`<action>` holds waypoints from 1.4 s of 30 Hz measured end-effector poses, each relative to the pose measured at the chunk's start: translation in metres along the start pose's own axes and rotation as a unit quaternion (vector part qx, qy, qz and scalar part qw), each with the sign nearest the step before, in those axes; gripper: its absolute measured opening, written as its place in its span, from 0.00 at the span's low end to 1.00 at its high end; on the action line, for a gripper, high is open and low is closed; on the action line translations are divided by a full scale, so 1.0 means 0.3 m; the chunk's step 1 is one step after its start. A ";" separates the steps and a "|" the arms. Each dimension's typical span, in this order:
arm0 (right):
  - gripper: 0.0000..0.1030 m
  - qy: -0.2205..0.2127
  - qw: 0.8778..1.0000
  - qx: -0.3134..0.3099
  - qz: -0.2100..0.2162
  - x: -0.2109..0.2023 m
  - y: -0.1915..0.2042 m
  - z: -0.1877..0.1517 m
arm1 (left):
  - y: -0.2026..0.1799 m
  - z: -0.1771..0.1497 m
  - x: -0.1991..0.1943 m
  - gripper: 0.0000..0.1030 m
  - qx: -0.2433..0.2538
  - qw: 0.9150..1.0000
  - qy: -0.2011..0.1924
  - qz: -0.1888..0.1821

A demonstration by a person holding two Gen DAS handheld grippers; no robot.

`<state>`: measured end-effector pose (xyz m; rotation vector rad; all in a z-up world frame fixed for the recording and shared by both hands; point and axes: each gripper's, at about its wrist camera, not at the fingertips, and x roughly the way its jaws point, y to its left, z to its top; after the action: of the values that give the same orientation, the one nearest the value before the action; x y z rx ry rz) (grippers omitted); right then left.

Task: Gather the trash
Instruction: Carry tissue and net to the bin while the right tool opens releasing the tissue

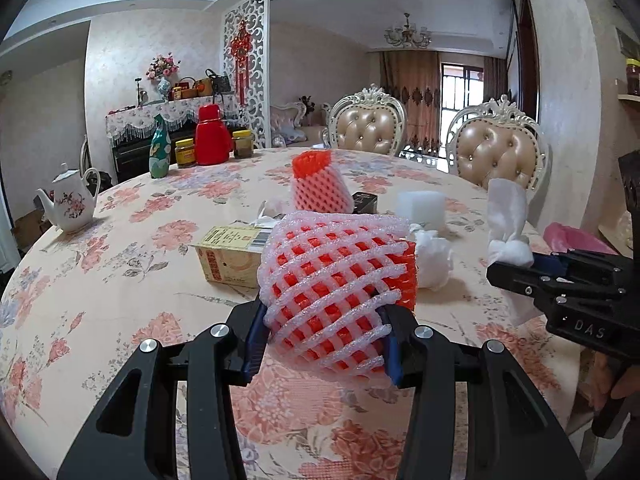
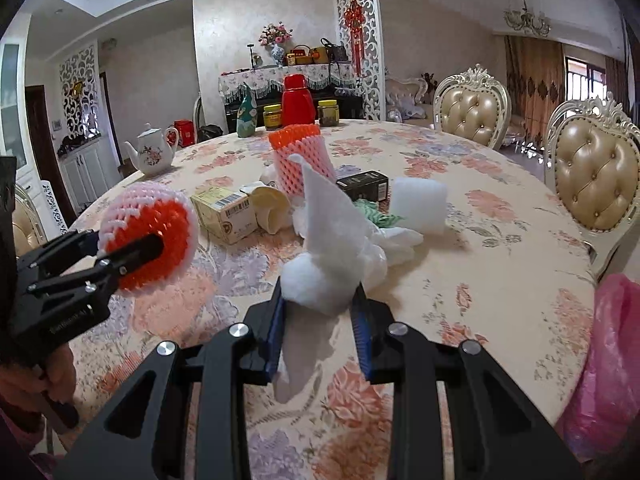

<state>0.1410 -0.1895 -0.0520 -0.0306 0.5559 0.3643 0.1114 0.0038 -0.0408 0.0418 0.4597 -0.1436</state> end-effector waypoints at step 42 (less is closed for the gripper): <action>0.31 -0.052 0.963 0.156 -0.212 -0.413 -0.707 -0.201 | -0.795 0.175 0.269 0.44 0.101 0.966 0.019 -0.237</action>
<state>0.0859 -0.4363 -0.0534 0.1705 0.4829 -0.1406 0.1708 -0.2464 -0.0316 0.1356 0.4854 -0.6621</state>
